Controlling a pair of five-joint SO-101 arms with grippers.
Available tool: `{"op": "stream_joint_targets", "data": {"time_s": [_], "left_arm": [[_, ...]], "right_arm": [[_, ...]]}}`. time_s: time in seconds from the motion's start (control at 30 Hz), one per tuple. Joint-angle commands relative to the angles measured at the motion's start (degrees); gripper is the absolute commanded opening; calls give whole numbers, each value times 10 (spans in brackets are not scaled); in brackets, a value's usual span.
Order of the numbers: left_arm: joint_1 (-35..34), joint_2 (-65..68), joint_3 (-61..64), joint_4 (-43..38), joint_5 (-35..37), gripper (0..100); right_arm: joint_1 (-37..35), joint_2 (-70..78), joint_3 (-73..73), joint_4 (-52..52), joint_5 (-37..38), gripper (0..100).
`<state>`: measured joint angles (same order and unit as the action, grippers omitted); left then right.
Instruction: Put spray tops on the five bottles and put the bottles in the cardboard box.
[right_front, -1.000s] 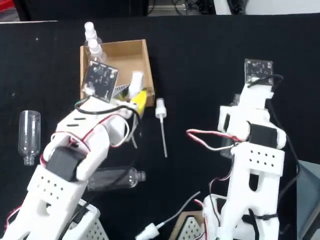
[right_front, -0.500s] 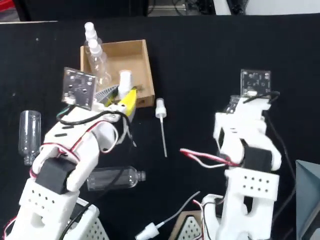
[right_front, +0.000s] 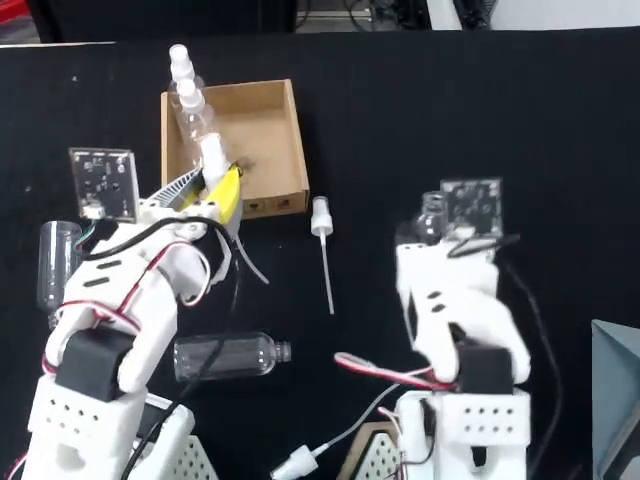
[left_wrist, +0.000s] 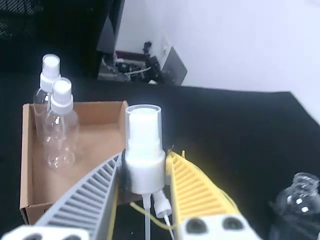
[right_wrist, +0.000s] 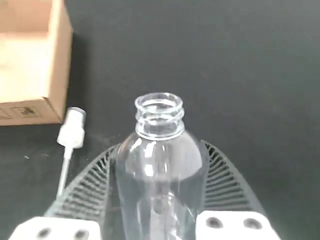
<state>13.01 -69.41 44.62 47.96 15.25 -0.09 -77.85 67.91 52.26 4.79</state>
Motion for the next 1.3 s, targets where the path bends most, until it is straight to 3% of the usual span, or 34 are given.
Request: {"op": "stream_joint_targets", "data": {"time_s": [0.0,0.6,0.8,1.03,1.27], "left_arm": [[-7,-25,-10,-15,5,29],[-7,-31,-10,-11,7,30],[-7,-31,-10,-13,89,30],[-8,-31,-10,-13,99,29],[-88,-31,-14,-14,186,29]], "right_arm": [[-36,-58,20,-32,7,120],[-42,-132,105,-98,6,123],[-77,-131,110,-96,7,121],[-86,-131,129,-114,8,123],[-101,-131,163,-161,5,123]]}}
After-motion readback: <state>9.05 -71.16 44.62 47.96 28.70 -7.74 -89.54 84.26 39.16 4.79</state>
